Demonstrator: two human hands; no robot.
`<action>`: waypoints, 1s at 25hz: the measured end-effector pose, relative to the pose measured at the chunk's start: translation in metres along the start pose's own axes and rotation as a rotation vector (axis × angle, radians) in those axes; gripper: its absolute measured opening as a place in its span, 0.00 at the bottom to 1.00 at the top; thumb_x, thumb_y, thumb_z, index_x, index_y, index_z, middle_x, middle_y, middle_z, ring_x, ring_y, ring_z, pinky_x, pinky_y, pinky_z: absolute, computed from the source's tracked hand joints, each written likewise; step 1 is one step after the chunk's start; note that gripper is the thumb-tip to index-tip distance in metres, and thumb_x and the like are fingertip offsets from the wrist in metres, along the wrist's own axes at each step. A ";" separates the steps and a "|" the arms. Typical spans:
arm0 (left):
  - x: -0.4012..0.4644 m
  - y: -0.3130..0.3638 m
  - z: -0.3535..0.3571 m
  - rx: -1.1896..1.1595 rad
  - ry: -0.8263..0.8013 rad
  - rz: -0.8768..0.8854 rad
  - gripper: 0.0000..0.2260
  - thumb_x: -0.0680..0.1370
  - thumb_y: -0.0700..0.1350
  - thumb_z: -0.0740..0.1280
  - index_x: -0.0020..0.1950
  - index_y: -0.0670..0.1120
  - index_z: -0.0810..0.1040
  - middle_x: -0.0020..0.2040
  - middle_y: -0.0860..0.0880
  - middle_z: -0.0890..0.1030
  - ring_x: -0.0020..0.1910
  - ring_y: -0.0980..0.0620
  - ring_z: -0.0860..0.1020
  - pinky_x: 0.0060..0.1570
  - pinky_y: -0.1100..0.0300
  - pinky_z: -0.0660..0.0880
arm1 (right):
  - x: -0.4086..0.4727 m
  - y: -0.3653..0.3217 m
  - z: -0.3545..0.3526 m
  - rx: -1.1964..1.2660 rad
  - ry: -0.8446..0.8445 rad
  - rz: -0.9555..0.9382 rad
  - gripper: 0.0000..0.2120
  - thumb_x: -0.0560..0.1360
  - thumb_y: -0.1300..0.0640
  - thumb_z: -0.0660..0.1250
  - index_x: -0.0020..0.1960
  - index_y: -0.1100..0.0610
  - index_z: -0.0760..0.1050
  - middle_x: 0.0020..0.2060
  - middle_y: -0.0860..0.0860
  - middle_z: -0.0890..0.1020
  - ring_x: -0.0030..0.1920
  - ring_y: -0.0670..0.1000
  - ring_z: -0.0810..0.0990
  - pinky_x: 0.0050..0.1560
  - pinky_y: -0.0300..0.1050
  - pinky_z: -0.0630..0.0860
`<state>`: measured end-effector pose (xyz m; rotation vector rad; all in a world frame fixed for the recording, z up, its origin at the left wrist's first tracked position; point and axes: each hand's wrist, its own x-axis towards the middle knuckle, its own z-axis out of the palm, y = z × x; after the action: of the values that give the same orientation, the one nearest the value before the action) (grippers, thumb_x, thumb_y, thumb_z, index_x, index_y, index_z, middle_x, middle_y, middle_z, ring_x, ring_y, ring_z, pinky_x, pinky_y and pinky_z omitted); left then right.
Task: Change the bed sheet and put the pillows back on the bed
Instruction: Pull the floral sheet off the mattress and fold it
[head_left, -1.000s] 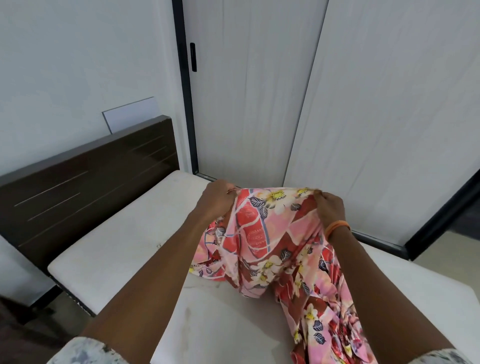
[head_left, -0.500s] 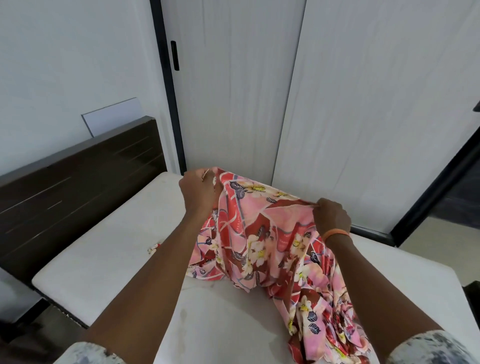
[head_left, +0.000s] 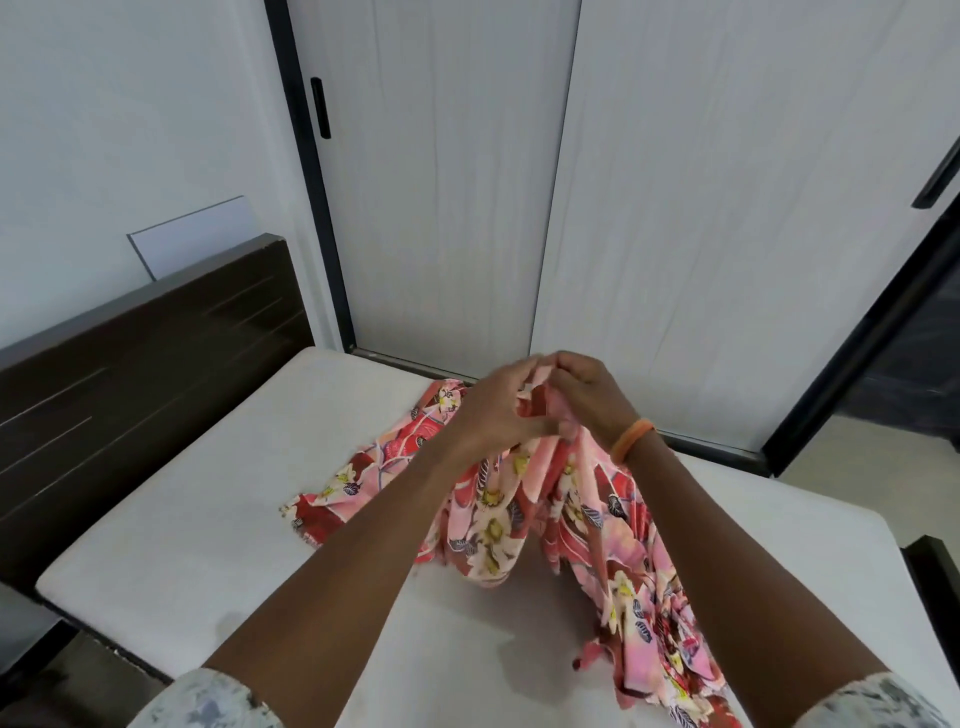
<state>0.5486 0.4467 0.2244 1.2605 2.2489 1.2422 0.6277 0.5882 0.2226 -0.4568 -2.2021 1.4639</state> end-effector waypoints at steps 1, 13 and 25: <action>0.005 0.002 0.003 0.009 0.007 0.040 0.24 0.69 0.54 0.77 0.64 0.54 0.76 0.46 0.63 0.79 0.42 0.69 0.76 0.37 0.71 0.72 | 0.000 -0.009 0.000 -0.097 -0.031 -0.065 0.05 0.77 0.60 0.66 0.46 0.60 0.80 0.40 0.56 0.83 0.39 0.49 0.80 0.42 0.43 0.77; 0.026 0.029 -0.020 -0.210 0.348 0.084 0.09 0.81 0.41 0.63 0.45 0.47 0.82 0.29 0.60 0.76 0.26 0.64 0.71 0.29 0.69 0.65 | -0.025 0.092 -0.051 -0.878 0.341 0.314 0.09 0.74 0.55 0.66 0.42 0.58 0.83 0.37 0.58 0.80 0.40 0.61 0.81 0.37 0.45 0.73; 0.019 -0.024 -0.016 0.141 0.245 -0.239 0.29 0.74 0.46 0.74 0.72 0.48 0.68 0.63 0.53 0.71 0.55 0.53 0.76 0.50 0.64 0.70 | -0.034 0.070 -0.067 0.440 -0.124 0.499 0.09 0.77 0.60 0.68 0.51 0.66 0.82 0.48 0.65 0.84 0.44 0.60 0.84 0.50 0.55 0.82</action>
<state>0.5143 0.4467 0.2179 0.8877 2.6100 1.2229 0.6946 0.6493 0.1737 -0.8142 -1.8410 2.2224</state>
